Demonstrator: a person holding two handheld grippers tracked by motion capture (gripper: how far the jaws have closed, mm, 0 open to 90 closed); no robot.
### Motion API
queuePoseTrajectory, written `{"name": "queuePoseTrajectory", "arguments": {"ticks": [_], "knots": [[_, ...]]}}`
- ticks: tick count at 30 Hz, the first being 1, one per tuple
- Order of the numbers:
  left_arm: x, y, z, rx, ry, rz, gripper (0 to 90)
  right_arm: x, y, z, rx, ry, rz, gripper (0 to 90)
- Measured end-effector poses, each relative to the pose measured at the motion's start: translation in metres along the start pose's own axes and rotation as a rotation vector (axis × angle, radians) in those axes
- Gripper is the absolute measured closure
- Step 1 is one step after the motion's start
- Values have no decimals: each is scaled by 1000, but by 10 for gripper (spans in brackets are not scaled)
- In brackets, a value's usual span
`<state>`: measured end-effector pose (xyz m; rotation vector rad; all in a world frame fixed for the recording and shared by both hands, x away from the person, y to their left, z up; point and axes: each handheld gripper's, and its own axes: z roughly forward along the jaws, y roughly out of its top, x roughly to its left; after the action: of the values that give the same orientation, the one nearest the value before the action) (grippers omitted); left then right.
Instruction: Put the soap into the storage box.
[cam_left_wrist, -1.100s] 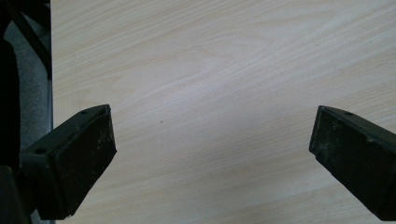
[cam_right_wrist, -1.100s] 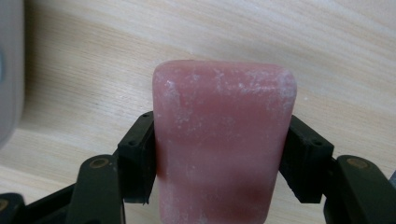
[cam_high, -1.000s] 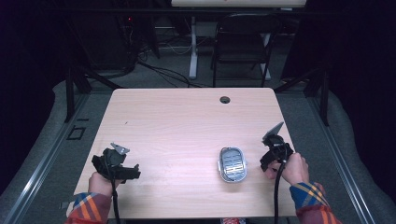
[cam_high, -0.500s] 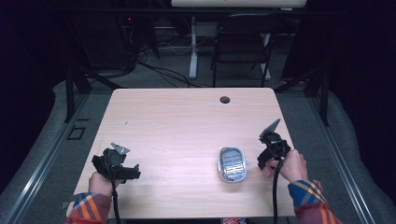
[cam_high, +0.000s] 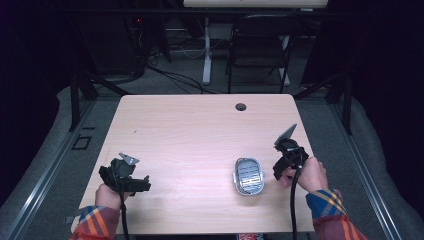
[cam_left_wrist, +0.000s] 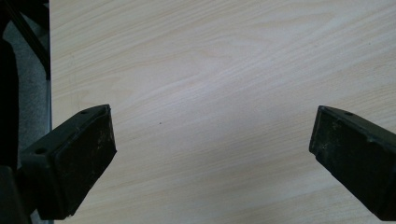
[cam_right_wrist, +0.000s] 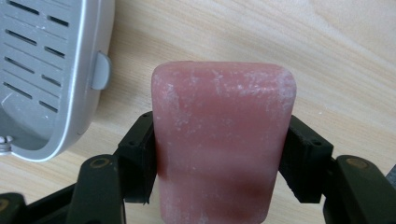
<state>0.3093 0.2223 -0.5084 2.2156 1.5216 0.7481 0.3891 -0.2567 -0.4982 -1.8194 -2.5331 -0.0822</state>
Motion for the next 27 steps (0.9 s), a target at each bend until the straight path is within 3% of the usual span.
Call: {"name": "queuePoseTrajectory", "arguments": {"ticks": [3,8,27], "knots": [[0,0,0,1,-1,0,2,2,2,-4,23,-3,-17,372],[0,0,0,1,1,0,2,8,5,-9,4,-9,-25,372],[0,0,0,1,-1,2,2,27,19,-32,29,-36,-88,373]]}}
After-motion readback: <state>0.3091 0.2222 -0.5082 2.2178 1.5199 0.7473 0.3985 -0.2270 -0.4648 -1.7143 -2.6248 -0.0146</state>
